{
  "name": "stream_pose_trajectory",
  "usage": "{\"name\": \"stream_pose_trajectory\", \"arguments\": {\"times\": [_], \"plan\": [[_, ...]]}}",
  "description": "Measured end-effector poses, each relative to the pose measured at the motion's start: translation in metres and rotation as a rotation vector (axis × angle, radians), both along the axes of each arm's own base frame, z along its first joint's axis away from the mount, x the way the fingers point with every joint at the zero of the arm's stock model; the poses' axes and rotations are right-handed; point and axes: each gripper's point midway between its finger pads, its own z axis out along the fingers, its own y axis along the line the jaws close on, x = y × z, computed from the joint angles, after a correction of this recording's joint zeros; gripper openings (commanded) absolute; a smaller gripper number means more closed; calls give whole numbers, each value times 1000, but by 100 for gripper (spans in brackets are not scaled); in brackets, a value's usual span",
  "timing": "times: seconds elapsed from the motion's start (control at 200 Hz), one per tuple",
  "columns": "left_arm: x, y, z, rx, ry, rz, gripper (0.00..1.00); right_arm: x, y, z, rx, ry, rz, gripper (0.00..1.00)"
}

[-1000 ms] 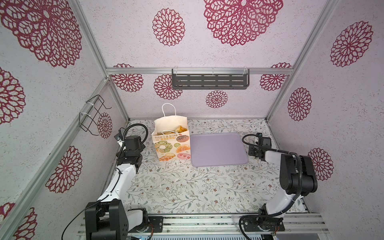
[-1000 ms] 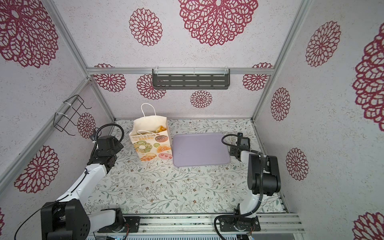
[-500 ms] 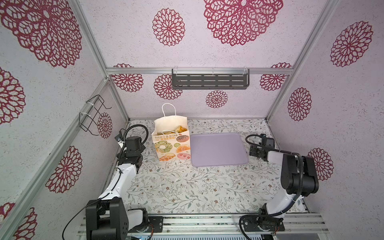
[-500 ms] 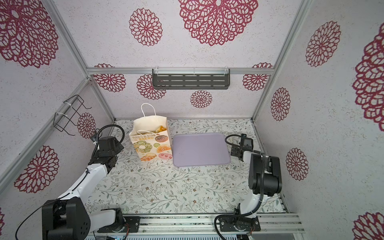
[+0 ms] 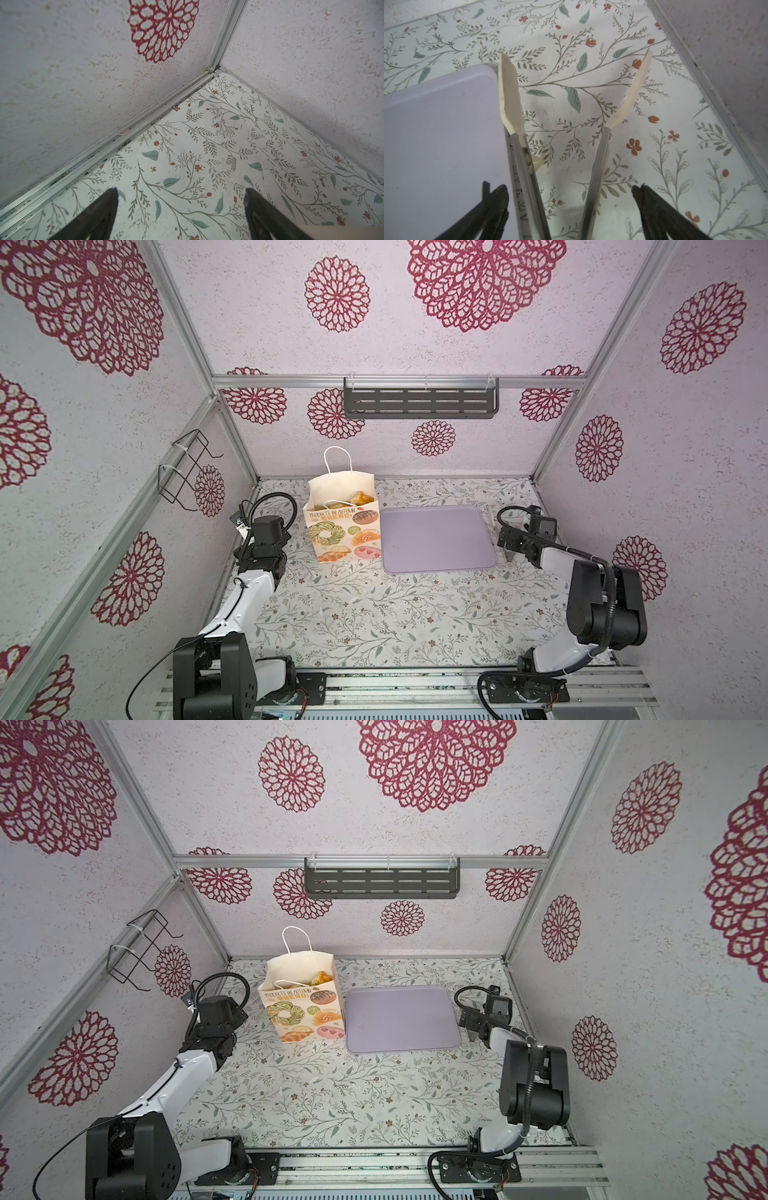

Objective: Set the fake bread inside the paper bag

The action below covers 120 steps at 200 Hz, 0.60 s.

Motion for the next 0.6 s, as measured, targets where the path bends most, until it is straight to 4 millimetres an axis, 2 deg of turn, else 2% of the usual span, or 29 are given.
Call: {"name": "stream_pose_trajectory", "arguments": {"times": [0.09, 0.2, 0.365, 0.601], "plan": [[-1, 1, -4, 16, -1, -3, 97, 0, -1, 7, 1, -23, -8, 99], [-2, 3, -9, 52, 7, -8, 97, -4, -3, 6, 6, -32, -20, 99], [-5, 5, -18, 114, -4, -25, 97, -23, -1, -2, 18, -40, -34, 99], [-5, 7, -38, 183, -15, -47, 97, -40, 1, 8, 32, -139, -59, 99]]}}
